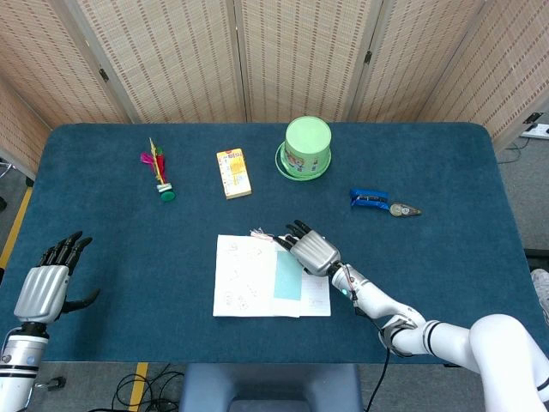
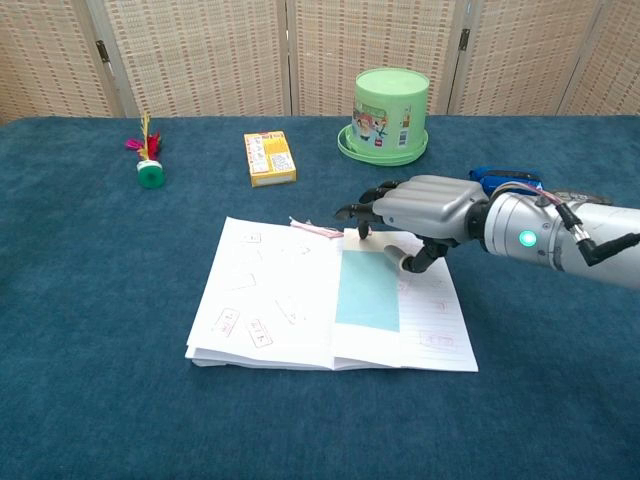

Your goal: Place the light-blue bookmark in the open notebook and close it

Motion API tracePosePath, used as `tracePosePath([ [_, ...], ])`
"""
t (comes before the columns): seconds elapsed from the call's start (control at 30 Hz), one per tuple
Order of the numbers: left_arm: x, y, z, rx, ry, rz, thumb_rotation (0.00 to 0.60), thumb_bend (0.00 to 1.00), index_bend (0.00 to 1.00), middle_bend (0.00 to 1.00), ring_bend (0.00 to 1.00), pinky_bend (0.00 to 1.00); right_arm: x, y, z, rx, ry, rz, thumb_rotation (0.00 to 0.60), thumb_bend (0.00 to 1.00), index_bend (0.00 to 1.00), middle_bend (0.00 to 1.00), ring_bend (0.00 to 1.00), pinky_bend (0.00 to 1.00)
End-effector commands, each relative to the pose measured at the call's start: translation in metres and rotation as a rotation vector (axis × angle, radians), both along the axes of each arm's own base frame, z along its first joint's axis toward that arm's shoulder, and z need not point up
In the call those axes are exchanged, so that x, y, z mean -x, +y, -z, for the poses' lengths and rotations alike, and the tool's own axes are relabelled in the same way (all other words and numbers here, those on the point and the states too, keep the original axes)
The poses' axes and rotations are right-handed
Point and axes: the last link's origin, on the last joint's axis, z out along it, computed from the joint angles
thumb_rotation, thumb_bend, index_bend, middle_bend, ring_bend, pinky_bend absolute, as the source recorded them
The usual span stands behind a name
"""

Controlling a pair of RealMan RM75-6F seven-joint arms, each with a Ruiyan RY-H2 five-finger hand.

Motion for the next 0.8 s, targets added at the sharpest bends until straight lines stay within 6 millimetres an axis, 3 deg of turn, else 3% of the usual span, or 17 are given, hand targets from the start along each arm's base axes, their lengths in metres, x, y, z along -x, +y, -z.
tracePosePath([
  [0.03,0.0,0.0,0.0,0.0,0.0,-0.001,0.6,0.27,0.13,0.06,0.1,0.16,-0.002,-0.001,0.002,0.0,-0.001,0.002,0.6,0.61,0.0,0.24,0.0,0.0],
  [0.8,0.007,0.001,-0.002,-0.007,-0.004,-0.02,0.6,0.27,0.13,0.06,0.1,0.16,-0.021,-0.005,0.017,-0.02,-0.001,-0.029,0.6,0.61,0.0,0.24,0.0,0.0],
])
